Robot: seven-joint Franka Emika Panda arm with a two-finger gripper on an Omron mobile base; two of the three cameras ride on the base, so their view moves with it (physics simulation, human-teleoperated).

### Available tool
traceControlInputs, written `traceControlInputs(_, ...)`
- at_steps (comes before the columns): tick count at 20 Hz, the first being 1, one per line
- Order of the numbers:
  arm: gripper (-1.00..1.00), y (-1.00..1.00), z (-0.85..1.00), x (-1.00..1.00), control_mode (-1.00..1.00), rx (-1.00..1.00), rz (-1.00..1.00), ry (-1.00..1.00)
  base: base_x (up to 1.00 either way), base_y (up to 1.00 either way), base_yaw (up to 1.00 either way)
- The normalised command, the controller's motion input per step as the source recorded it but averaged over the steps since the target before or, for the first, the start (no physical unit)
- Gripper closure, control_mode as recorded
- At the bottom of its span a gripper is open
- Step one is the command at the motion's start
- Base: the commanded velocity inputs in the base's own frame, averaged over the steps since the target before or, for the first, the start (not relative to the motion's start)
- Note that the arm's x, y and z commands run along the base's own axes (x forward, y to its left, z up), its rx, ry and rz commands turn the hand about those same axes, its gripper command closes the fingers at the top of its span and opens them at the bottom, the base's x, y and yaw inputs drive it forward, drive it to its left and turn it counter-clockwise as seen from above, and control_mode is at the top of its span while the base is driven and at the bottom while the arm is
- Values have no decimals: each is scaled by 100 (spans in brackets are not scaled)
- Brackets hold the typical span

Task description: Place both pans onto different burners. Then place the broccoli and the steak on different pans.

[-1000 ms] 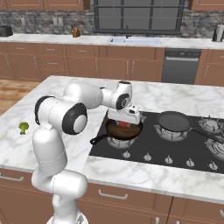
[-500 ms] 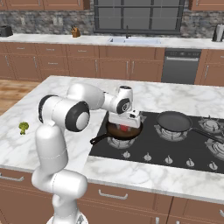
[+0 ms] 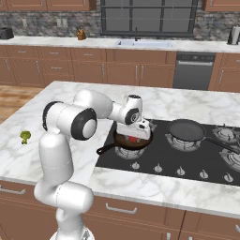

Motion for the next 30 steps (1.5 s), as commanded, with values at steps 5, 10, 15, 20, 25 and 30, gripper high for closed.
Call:
traceControlInputs(5,-100,0,-2,0,-100,0,0,0,0,0,0)
traceControlInputs(10,-100,3,4,-21,-100,0,0,-6,0,0,0)
traceControlInputs(15,-100,2,44,-25,-100,0,0,-12,0,0,0)
traceControlInputs(20,-100,48,37,-19,-100,0,0,-4,0,0,0)
traceControlInputs(25,-100,53,29,-11,-100,0,0,0,0,0,0)
traceControlInputs(30,-100,57,34,-12,-100,0,0,3,0,0,0)
